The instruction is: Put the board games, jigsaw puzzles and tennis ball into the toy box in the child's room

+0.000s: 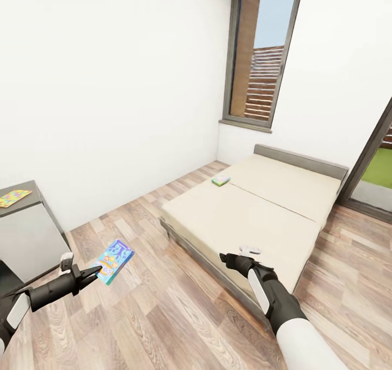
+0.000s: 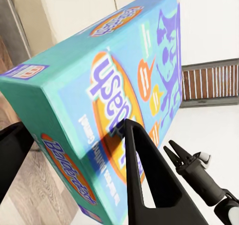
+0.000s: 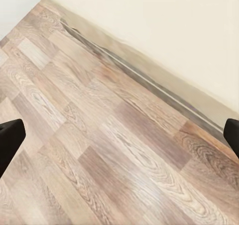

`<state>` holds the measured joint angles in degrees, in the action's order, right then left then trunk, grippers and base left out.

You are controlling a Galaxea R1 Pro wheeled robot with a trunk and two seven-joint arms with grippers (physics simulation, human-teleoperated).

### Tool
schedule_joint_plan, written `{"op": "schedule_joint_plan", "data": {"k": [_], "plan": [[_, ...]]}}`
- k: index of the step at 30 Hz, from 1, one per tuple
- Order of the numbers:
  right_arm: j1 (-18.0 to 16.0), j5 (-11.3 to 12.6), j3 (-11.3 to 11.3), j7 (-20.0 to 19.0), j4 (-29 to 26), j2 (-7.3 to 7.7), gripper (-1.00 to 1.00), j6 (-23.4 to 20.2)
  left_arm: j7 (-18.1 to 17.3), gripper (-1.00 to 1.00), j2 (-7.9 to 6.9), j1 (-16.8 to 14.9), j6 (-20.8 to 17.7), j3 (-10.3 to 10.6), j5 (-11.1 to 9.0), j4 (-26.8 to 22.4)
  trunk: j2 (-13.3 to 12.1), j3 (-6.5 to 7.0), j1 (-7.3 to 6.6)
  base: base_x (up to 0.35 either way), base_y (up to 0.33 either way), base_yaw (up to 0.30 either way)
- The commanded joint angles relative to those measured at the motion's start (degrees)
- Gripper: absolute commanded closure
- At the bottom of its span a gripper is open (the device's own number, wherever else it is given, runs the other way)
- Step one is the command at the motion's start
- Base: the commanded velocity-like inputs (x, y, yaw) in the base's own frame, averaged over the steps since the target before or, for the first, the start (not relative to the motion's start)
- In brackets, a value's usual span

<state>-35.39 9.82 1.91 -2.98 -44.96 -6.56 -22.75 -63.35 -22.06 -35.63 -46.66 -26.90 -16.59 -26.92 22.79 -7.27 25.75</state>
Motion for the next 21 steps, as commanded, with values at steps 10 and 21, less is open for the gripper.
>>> {"op": "schedule_joint_plan", "data": {"k": [10, 21], "plan": [[-0.03, 0.13, 0.11, -0.1, 0.02, -0.11, -1.0, -0.28, -0.04, 1.0, 0.0, -0.06, -0.12, -0.17, -0.11, 0.03, 0.12, -0.12, 0.04, 0.194, 0.0, 0.001], [-0.03, 0.11, 0.11, -0.09, -0.02, -0.12, -1.0, -0.28, -0.07, 1.0, 0.0, -0.06, -0.18, -0.22, -0.11, 0.03, 0.12, -0.12, 0.04, 0.104, 0.0, 0.0]]}}
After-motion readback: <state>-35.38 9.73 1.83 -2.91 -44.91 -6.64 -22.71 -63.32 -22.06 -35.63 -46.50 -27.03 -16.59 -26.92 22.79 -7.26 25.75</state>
